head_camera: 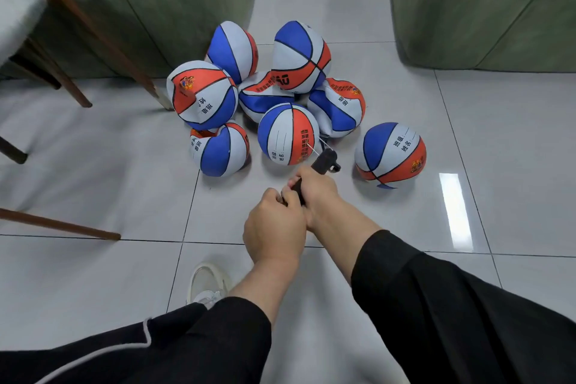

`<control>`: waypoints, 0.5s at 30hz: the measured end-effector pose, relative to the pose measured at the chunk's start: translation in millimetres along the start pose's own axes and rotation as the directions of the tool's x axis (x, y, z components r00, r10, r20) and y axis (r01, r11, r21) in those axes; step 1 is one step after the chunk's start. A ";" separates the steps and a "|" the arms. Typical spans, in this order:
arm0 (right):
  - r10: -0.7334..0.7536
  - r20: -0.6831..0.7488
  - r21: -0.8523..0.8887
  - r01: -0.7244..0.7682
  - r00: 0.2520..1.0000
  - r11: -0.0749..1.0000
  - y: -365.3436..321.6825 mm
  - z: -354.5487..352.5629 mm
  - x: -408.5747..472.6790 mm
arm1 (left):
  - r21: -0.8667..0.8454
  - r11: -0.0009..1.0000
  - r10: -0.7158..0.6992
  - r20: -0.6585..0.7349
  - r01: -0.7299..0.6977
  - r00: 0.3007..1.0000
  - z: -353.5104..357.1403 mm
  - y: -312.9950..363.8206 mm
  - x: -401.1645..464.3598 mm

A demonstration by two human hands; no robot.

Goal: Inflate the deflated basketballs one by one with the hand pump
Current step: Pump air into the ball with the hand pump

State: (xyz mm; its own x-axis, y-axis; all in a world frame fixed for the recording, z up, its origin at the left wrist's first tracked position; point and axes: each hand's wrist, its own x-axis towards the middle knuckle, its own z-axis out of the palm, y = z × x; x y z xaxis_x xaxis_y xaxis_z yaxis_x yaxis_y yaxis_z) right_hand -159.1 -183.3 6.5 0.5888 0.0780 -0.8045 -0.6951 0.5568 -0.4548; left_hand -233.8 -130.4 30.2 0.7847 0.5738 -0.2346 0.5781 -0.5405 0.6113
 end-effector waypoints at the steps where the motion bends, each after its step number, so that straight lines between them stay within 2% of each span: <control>1: -0.002 0.002 0.008 0.002 1.000 1.000 -0.6 -0.4 0.7 | 0.004 1.000 0.007 0.013 -0.007 1.000 0.1 2.0 0.2; 7: -0.008 0.002 0.023 0.007 1.000 1.000 -23.1 -11.4 10.8 | 0.054 0.996 0.073 0.073 -0.077 0.995 -5.1 14.6 -7.9; 12: -0.022 -0.118 0.098 0.034 0.993 0.995 -62.1 -33.2 25.9 | 0.043 0.981 0.184 0.066 -0.187 0.981 -11.3 17.5 -18.4; 15: 0.008 -0.047 0.149 -0.001 0.999 0.989 -49.3 -26.9 24.6 | 0.026 0.989 0.147 0.032 -0.147 0.989 -11.3 18.4 -11.3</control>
State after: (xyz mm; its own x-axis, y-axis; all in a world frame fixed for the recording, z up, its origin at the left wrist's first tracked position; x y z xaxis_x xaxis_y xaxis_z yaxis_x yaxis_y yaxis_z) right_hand -121.4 -231.1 -1.1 0.5630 0.0435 -0.8253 -0.6264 0.6739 -0.3918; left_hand -234.5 -140.0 52.7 0.8678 0.4681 -0.1669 0.4617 -0.6349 0.6195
